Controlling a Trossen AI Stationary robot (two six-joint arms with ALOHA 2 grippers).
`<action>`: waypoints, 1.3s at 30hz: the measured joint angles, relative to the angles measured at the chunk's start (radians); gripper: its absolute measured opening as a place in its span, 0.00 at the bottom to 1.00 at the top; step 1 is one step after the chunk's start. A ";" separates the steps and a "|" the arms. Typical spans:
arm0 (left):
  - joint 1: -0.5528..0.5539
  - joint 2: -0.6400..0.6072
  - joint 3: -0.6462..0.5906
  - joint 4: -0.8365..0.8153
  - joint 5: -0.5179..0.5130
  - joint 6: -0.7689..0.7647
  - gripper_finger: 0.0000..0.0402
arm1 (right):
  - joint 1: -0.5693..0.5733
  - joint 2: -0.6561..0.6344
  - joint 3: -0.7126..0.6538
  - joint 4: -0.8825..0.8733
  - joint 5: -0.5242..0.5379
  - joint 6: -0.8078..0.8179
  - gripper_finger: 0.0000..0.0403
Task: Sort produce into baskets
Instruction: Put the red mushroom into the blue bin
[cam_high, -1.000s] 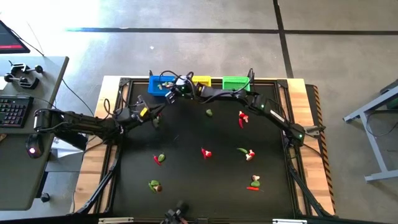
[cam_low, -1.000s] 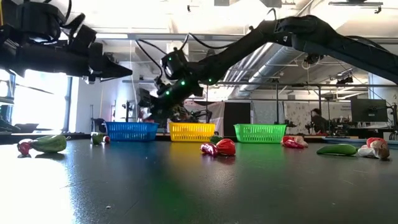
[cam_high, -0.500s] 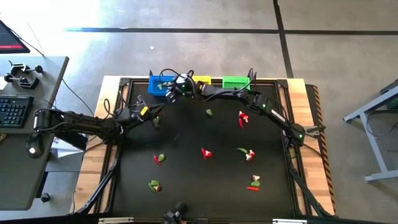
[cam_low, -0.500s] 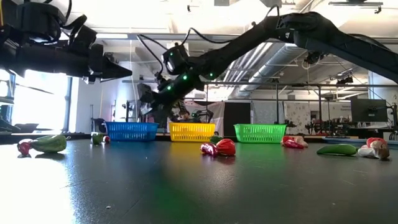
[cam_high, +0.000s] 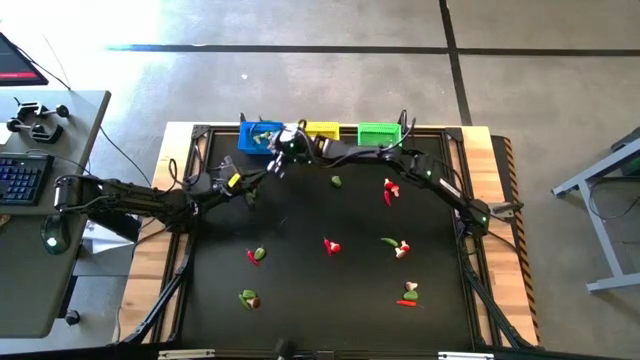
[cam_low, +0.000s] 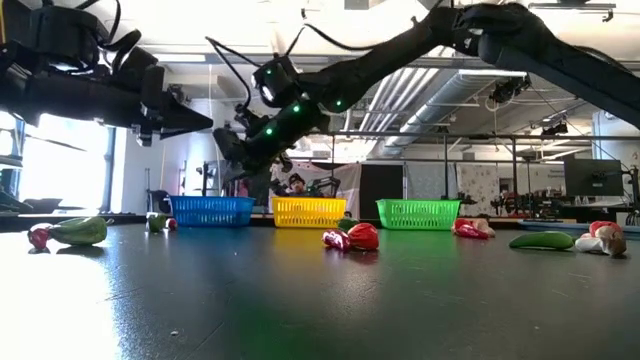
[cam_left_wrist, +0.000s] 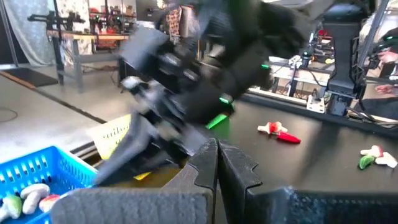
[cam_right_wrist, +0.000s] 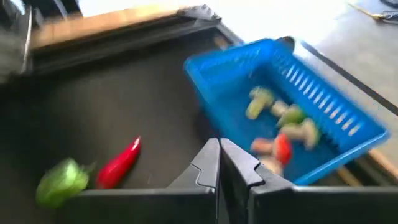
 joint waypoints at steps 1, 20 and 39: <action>0.000 0.000 0.000 0.000 0.000 -0.005 0.00 | 0.005 -0.012 -0.021 -0.002 0.010 -0.002 0.00; 0.015 0.000 0.063 -0.212 0.043 -0.012 0.00 | 0.118 -0.608 -1.137 0.704 0.092 0.261 0.00; 0.015 0.000 0.121 -0.339 0.141 -0.003 0.00 | 0.333 -1.208 -1.649 0.300 0.493 0.628 0.00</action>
